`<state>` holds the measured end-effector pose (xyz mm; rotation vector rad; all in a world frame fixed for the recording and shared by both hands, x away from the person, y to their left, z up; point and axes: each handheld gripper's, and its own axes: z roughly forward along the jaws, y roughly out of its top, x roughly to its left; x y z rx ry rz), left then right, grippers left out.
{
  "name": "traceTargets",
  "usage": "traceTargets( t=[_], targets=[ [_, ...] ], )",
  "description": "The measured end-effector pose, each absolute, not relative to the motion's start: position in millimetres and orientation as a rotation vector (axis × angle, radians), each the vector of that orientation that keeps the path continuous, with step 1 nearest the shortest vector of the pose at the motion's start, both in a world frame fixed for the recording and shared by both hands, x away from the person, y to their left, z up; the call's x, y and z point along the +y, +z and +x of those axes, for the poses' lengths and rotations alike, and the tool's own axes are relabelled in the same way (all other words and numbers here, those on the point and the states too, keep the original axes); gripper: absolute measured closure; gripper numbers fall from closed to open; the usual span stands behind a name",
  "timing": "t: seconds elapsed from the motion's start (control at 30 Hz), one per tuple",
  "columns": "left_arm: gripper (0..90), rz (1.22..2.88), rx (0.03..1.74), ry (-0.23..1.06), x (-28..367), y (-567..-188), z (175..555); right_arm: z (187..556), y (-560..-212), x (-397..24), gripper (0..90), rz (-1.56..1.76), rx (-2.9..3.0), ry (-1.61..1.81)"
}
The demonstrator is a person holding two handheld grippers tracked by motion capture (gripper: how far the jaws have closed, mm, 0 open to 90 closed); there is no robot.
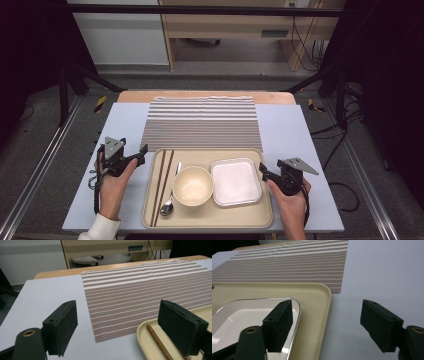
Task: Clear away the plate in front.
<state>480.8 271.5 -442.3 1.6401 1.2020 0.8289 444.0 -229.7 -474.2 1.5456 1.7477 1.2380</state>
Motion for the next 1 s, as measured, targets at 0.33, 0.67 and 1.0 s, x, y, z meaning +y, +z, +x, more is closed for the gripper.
traceTargets(
  t=[0.33, 0.67, 1.0],
  targets=[
    [10.7, 1.645, 1.153, 0.803, 274, -449, 478, 457, -475, -233, 13.0, 1.389, 1.732, 1.125],
    [8.2, 1.631, 1.107, 0.791, 277, -455, 467, 455, -470, -234, 12.2, 1.24, 1.657, 1.146],
    [8.2, 1.599, 1.124, 0.802, 287, -462, 456, 447, -469, -230, 11.1, 1.111, 1.579, 1.136]
  ],
)
